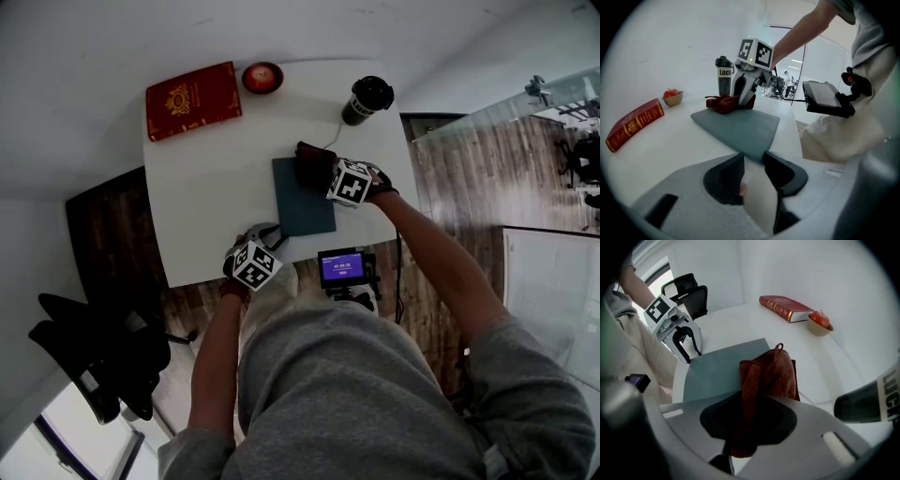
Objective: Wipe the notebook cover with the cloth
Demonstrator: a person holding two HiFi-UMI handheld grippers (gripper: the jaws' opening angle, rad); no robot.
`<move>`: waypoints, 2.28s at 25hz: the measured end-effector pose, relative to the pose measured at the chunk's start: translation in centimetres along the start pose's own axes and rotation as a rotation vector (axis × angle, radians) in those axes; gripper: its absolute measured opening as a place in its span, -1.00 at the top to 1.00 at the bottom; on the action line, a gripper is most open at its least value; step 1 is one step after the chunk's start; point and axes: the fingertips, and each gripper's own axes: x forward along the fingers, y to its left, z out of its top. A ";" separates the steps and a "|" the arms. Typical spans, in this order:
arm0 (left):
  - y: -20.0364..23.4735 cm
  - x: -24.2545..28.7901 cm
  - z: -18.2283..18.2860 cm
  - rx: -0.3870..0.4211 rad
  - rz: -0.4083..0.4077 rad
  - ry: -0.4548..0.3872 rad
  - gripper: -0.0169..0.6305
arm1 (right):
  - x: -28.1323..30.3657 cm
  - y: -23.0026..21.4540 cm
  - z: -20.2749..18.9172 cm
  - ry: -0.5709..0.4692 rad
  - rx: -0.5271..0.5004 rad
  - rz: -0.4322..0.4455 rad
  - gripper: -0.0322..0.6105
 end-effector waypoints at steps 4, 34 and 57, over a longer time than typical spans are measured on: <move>0.1 -0.2 -0.3 0.002 0.002 0.004 0.50 | 0.2 1.2 0.2 -0.011 -0.001 0.020 0.63; 0.0 -0.2 0.0 0.007 0.008 -0.001 0.51 | -0.9 11.6 -2.2 -0.020 -0.067 0.208 0.63; 3.7 -7.9 10.6 -0.021 0.124 -0.296 0.53 | -13.8 4.4 6.1 -0.591 0.306 -0.118 0.59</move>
